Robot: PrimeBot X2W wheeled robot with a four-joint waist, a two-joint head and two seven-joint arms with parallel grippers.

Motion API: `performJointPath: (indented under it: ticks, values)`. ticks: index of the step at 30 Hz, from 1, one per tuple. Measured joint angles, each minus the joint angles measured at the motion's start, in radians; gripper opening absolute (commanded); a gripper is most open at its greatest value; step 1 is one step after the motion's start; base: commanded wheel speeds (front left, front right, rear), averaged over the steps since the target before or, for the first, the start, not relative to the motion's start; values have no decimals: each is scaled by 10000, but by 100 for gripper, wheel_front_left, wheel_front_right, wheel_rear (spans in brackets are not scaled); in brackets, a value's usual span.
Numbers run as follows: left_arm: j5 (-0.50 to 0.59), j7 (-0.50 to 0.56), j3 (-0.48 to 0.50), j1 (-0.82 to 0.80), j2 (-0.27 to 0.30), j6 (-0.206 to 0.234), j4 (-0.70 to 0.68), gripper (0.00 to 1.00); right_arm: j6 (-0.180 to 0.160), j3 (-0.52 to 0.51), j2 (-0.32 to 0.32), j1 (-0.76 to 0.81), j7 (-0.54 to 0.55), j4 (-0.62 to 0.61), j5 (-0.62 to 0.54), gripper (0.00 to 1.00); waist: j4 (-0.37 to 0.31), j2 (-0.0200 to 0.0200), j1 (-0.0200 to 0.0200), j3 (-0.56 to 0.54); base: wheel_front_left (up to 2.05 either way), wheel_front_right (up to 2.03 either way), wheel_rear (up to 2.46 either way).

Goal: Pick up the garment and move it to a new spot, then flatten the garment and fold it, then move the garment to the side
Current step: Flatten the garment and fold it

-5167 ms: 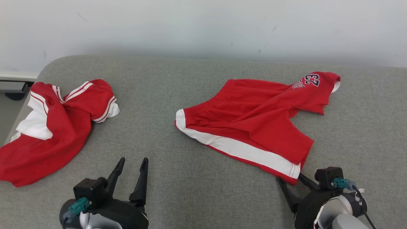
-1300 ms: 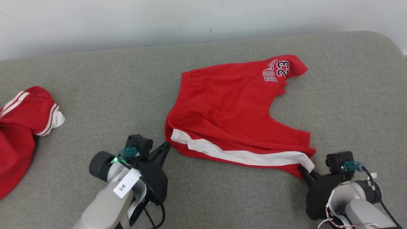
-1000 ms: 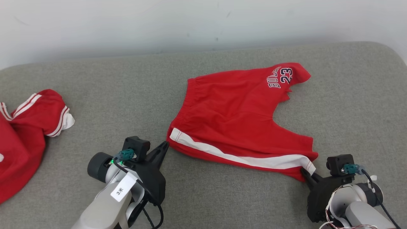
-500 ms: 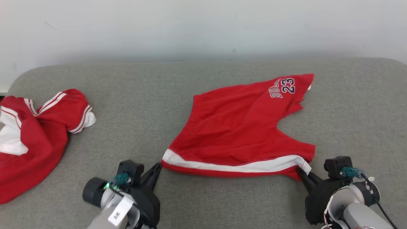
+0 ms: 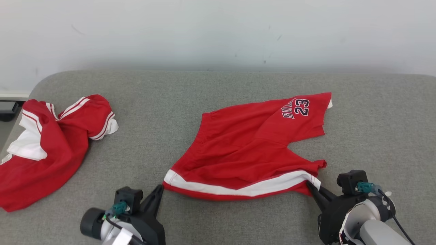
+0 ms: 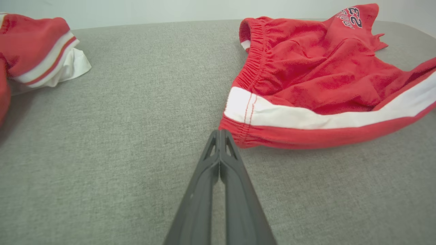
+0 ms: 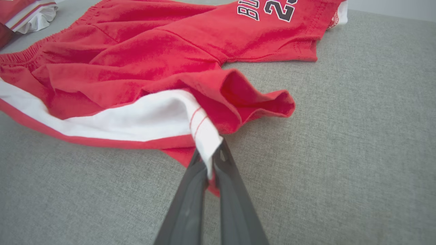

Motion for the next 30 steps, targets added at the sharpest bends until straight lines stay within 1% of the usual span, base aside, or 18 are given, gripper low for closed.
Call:
performJointPath:
  ticks: [6,12,14,19,20,21,23,24,25,30]
  values:
    - [-82,-4,-13,395,10,8,-36,0,75,15,50,295,15,29,188,0,-104,0,0,-100,0,0,0]
    - [-107,-65,-8,591,65,27,-88,0,88,-52,-182,1147,178,6,410,0,-240,0,0,-343,0,0,0]
    - [-121,-77,10,765,86,109,-205,0,113,-59,-211,1430,184,-113,462,0,-281,-1,0,-417,0,0,0]
    - [-194,-77,35,1056,190,190,-297,0,115,-12,-236,1451,360,-330,464,0,-447,0,0,-486,0,0,0]
    - [-196,-77,36,1086,190,190,-318,0,115,-21,-234,1454,364,-351,485,16,-480,-1,-1,-498,0,0,0]
    - [-215,-73,50,1139,188,194,-322,0,115,-31,-234,1456,370,-420,564,100,-537,0,-1,-520,0,0,0]
    - [-238,-61,92,1145,188,203,-322,0,115,-35,-230,1456,399,-451,581,100,-564,0,0,-529,0,0,0]
    - [-314,-63,180,1149,184,261,-332,18,115,-40,-234,1463,445,-477,621,100,-589,0,0,-541,0,0,0]
    - [-420,-63,272,1151,186,299,-351,100,115,-50,-245,1481,445,-508,679,100,-611,0,0,-559,0,0,0]
    - [-617,-79,420,1310,196,424,-732,100,115,-251,-389,1878,430,-963,884,100,-675,0,-1,-684,0,0,0]
